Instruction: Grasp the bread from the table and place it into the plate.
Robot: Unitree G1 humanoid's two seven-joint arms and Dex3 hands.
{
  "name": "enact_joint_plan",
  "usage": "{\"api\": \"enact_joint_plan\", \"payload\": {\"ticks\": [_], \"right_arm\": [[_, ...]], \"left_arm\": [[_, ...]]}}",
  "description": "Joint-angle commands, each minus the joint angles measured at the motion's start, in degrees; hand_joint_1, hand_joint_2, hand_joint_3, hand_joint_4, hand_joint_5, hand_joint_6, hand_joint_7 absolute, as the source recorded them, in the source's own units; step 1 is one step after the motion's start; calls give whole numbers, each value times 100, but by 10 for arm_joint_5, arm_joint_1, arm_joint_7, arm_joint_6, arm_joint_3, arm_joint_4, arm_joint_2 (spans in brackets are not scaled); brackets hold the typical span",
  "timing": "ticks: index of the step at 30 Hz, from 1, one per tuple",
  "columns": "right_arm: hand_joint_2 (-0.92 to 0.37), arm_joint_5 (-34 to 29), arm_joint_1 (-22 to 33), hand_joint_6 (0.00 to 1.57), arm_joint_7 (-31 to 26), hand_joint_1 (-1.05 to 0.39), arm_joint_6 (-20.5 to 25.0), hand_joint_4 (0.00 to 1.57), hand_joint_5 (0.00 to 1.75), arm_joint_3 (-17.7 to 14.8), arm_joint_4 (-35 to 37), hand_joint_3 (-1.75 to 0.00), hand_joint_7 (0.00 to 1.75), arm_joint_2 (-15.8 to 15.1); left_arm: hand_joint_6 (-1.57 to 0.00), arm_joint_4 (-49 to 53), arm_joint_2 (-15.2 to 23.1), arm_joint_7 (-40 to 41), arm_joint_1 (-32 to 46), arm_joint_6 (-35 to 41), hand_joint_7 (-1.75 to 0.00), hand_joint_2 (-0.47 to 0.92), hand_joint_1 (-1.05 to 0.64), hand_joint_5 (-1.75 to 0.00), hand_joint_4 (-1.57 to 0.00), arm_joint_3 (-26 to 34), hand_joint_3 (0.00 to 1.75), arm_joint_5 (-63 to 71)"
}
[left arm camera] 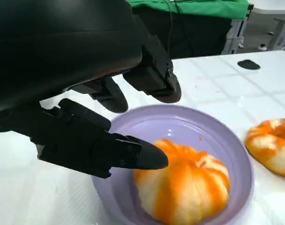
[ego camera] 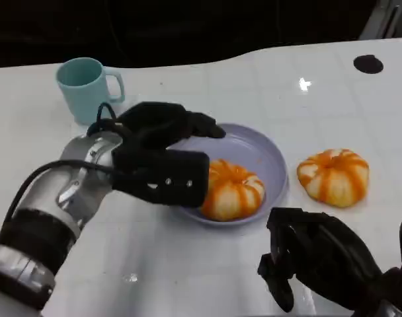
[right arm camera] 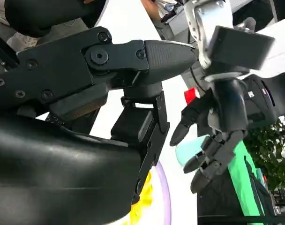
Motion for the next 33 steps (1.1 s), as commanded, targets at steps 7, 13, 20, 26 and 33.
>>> {"api": "enact_joint_plan", "payload": {"ticks": [7, 13, 20, 26, 33], "right_arm": [[-92, 17, 12, 109, 5, -92, 9, 128, 162, -14, -18, -40, 155, -18], [-92, 22, 9, 109, 8, -92, 13, 128, 162, -17, -10, -38, 154, -18], [-92, 16, 6, 109, 7, -92, 7, 129, 161, -15, -7, -38, 154, -21], [-92, 18, 2, 109, 8, -91, 7, 128, 161, -15, -3, -39, 154, -23], [-92, 17, -2, 109, 9, -92, 4, 128, 161, -12, 6, -38, 154, -21]], "left_arm": [[-60, -152, 21, -6, 119, 17, -3, 92, -58, -49, -45, 56, 24, -60], [-69, -235, -12, -8, 218, 9, -5, 92, -53, -92, -39, 119, 17, -189], [-62, -341, -53, -52, 322, 66, -71, 92, -50, -137, -48, 166, 24, -358], [-54, -433, -64, -60, 402, 129, -128, 92, -56, -168, -59, 181, 33, -424], [-53, -489, -88, -69, 485, 179, -162, 92, -58, -175, -69, 192, 36, -506]]}}
